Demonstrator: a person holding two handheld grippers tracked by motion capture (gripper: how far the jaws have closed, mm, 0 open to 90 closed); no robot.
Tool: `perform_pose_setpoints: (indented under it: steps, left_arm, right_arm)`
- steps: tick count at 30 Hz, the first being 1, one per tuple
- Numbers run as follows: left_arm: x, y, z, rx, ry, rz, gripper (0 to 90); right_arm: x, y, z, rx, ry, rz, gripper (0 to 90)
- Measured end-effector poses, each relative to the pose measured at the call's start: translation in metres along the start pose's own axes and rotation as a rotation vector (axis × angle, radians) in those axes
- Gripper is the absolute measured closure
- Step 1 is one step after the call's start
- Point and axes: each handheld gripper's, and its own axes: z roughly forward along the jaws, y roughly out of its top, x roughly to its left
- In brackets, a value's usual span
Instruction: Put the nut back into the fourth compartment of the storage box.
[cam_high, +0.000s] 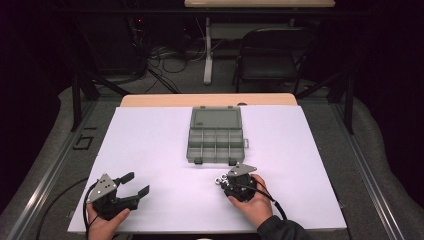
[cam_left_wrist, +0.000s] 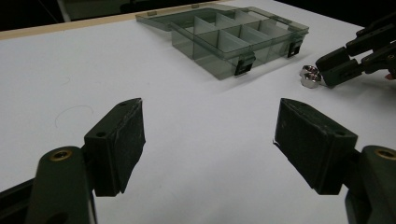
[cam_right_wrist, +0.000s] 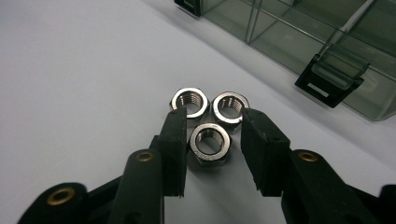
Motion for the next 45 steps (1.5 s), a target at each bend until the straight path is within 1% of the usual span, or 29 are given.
perform_pose_setpoints:
  steps: [4, 5, 7, 8, 12, 15, 16, 18, 23, 24, 26, 29, 30, 31, 32, 33, 35, 36, 37, 38, 39, 40, 41, 45]
  left_arm:
    - [-0.001, 0.000, 0.000, 0.002, -0.001, 0.005, 24.3]
    - [-0.002, 0.000, 0.000, 0.002, -0.004, 0.006, 24.3]
    - [-0.002, 0.000, 0.001, 0.000, -0.005, 0.008, 24.3]
    - [-0.002, 0.000, 0.001, 0.000, -0.006, 0.011, 24.3]
    - [-0.002, 0.000, 0.001, -0.001, -0.004, 0.008, 24.3]
    - [-0.002, 0.000, 0.001, -0.001, -0.003, 0.007, 24.3]
    - [-0.002, 0.000, 0.001, -0.003, -0.006, 0.007, 24.3]
    - [-0.002, 0.000, 0.001, -0.002, -0.006, 0.008, 24.3]
    - [-0.003, 0.000, 0.001, -0.003, -0.005, 0.006, 24.3]
    - [-0.003, 0.000, 0.001, -0.004, -0.006, 0.006, 24.3]
    - [-0.003, 0.000, 0.000, -0.005, -0.005, 0.007, 24.3]
    - [-0.003, 0.000, 0.001, -0.004, -0.005, 0.001, 24.3]
    - [-0.003, 0.000, 0.000, -0.004, -0.005, 0.003, 24.3]
    - [-0.003, 0.000, 0.000, -0.004, -0.005, 0.004, 24.3]
    - [-0.003, 0.000, 0.000, -0.005, -0.006, 0.005, 24.3]
    - [-0.003, 0.000, 0.000, -0.006, -0.005, 0.005, 24.3]
    - [-0.003, 0.000, 0.000, -0.005, -0.006, 0.005, 24.3]
    - [-0.003, 0.000, 0.000, -0.005, -0.003, 0.006, 24.3]
    - [-0.004, 0.000, 0.000, -0.005, -0.002, 0.006, 24.3]
    - [-0.004, 0.000, 0.000, -0.005, -0.003, 0.005, 24.3]
    - [-0.004, 0.000, 0.000, -0.005, -0.002, 0.005, 24.3]
    - [-0.004, 0.000, 0.000, -0.005, -0.003, 0.004, 24.3]
    - [-0.004, 0.000, 0.000, -0.005, -0.003, 0.004, 24.3]
    - [-0.004, 0.000, 0.001, -0.004, -0.005, 0.004, 24.3]
  right_arm:
    - [-0.001, 0.000, -0.001, 0.019, 0.004, 0.000, 67.1]
    - [-0.001, 0.000, -0.001, 0.017, 0.003, 0.000, 67.5]
    - [-0.002, -0.001, 0.000, 0.016, 0.007, 0.009, 68.0]
    - [-0.003, -0.001, -0.001, 0.020, 0.012, 0.013, 69.9]
    - [-0.003, -0.001, -0.001, 0.016, 0.015, 0.015, 70.0]
    - [-0.004, -0.001, -0.002, 0.023, 0.018, 0.010, 70.0]
    - [-0.004, -0.001, -0.003, 0.036, 0.018, 0.007, 70.1]
    - [-0.005, -0.001, -0.003, 0.027, 0.016, 0.006, 70.1]
    - [-0.005, 0.002, -0.012, 0.025, 0.030, 0.002, 70.1]
    - [-0.005, 0.003, -0.014, 0.005, 0.032, 0.003, 70.1]
    - [-0.004, 0.006, -0.020, 0.007, 0.035, -0.013, 70.1]
    - [-0.004, 0.012, -0.030, 0.001, 0.045, -0.023, 70.1]
    - [-0.004, 0.012, -0.030, 0.001, 0.045, -0.023, 70.1]
    - [-0.003, 0.014, -0.033, -0.002, 0.043, -0.031, 70.1]
    - [-0.003, 0.019, -0.039, 0.006, 0.038, -0.055, 70.1]
    - [-0.003, 0.019, -0.039, 0.006, 0.038, -0.055, 70.1]
    - [-0.004, 0.024, -0.045, 0.003, 0.041, -0.068, 70.2]
    - [-0.005, 0.027, -0.048, -0.004, 0.040, -0.068, 70.2]
    - [-0.006, 0.031, -0.053, 0.017, 0.041, -0.071, 70.2]
    - [-0.007, 0.034, -0.053, -0.026, 0.042, -0.061, 70.2]
    - [-0.010, 0.038, -0.059, 0.019, 0.044, -0.069, 70.2]
    - [-0.011, 0.042, -0.061, 0.015, 0.043, -0.067, 70.2]
    - [-0.013, 0.045, -0.062, -0.010, 0.045, -0.063, 70.2]
    - [-0.020, 0.060, -0.071, -0.005, 0.059, -0.052, 70.2]
